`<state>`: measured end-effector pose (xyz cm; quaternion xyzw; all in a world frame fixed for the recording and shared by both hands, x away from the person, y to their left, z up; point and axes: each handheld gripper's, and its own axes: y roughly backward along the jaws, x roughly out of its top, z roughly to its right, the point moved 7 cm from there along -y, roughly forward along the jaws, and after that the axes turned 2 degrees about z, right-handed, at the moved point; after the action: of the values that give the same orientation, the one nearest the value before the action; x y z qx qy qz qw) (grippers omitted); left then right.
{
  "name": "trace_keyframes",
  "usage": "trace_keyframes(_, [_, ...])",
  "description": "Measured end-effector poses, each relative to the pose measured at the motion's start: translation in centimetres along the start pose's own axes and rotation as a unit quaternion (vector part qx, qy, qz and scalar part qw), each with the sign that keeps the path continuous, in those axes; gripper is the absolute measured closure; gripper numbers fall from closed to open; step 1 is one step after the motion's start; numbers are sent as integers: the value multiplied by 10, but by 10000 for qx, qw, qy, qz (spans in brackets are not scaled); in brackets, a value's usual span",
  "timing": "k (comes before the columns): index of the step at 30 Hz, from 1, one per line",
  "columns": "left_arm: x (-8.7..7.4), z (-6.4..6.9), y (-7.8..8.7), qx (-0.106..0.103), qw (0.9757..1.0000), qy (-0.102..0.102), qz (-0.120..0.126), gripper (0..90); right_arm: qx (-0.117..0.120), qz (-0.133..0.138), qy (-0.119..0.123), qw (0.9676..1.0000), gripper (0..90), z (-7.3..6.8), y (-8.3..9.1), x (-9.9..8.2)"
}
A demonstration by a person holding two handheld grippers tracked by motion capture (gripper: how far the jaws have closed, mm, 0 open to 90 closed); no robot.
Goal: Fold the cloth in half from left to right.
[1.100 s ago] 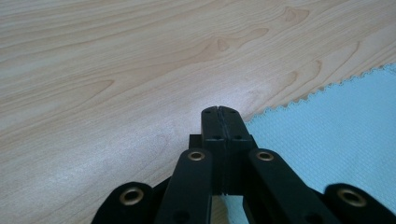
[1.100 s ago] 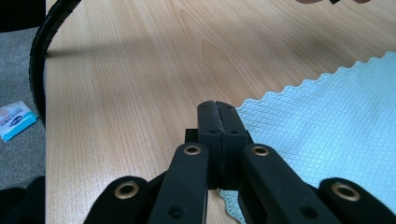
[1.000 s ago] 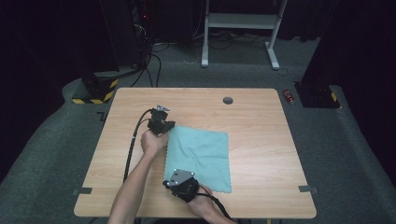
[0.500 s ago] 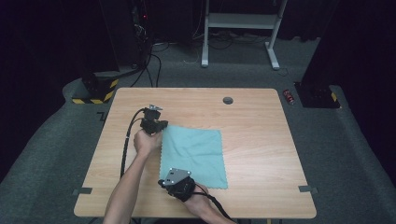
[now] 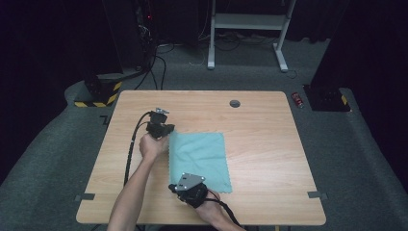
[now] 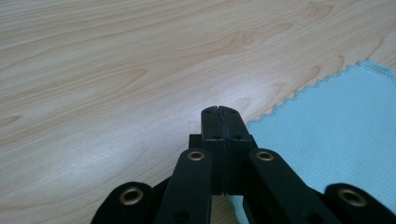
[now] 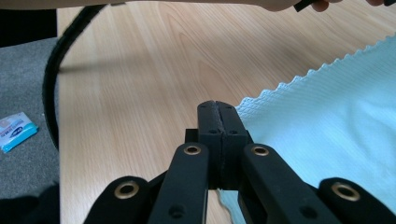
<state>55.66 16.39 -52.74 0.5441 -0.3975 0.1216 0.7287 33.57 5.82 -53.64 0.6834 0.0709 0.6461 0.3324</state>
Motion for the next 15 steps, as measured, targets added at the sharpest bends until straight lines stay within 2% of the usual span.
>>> trace_keyframes(7, [-2, 12, -16, -79, 9999, 44, -45, 899, -147, -126, -68, 9998, 900, 10, 12, -16])
trace_keyframes(11, [-1, 17, -21, -105, 9999, 68, -24, 897, -238, -303, -124, 9992, 900, 12, 14, -28])
trace_keyframes(15, [-1, 21, -24, -132, 9999, 57, 1, 896, -326, -359, -153, 9987, 900, 15, 17, -35])
